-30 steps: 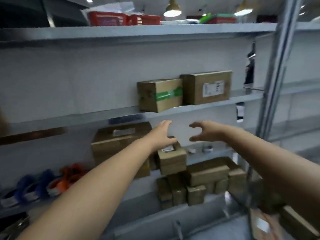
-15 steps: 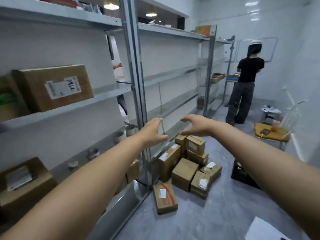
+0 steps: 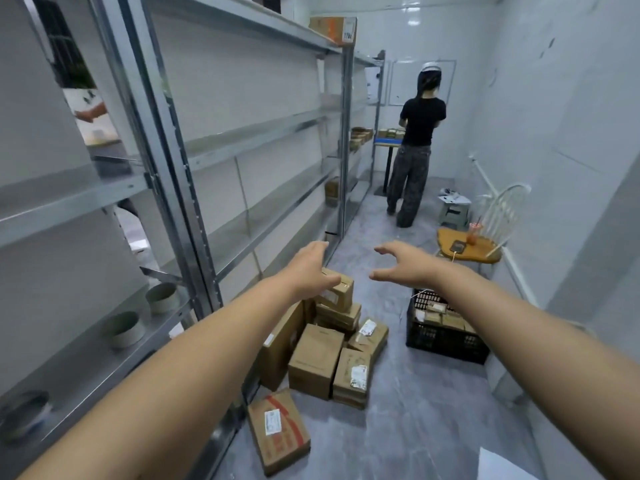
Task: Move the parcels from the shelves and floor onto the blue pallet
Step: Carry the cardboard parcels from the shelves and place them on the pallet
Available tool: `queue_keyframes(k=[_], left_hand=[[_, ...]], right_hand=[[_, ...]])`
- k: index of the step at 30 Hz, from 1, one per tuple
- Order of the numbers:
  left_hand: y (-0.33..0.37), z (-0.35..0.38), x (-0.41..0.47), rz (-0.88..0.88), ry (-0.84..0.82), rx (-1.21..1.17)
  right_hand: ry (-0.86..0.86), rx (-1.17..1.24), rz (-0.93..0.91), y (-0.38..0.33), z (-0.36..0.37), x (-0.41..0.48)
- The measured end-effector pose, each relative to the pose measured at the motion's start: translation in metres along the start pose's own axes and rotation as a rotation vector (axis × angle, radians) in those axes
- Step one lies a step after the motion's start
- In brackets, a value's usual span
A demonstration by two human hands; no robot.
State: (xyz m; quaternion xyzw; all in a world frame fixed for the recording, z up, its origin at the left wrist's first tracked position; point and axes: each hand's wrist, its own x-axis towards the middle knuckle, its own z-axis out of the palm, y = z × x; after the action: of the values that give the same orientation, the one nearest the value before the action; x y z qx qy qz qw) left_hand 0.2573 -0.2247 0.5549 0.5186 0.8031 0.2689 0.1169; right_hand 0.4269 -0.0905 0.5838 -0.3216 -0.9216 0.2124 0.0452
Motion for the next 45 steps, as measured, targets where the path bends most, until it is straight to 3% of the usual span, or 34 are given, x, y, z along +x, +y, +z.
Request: queue_keyframes(k=[14, 26, 35, 45], left_hand=[[-0.052, 0.059, 0.214, -0.014, -0.123, 0.034], [-0.077, 0.128, 0.358, -0.221, -0.096, -0.082], [-0.161, 0.197, 0.399, -0.374, -0.11, -0.166], [-0.328, 0.324, 0.468, -0.566, -0.259, -0.215]], right_hand=[[-0.02, 0.063, 0.081, 0.099, 0.017, 0.195], [-0.166, 0.167, 0.032, 0.203, 0.026, 0.368], [-0.245, 0.307, 0.087, 0.234, 0.122, 0.451], [-0.409, 0.433, 0.277, 0.308, 0.306, 0.544]])
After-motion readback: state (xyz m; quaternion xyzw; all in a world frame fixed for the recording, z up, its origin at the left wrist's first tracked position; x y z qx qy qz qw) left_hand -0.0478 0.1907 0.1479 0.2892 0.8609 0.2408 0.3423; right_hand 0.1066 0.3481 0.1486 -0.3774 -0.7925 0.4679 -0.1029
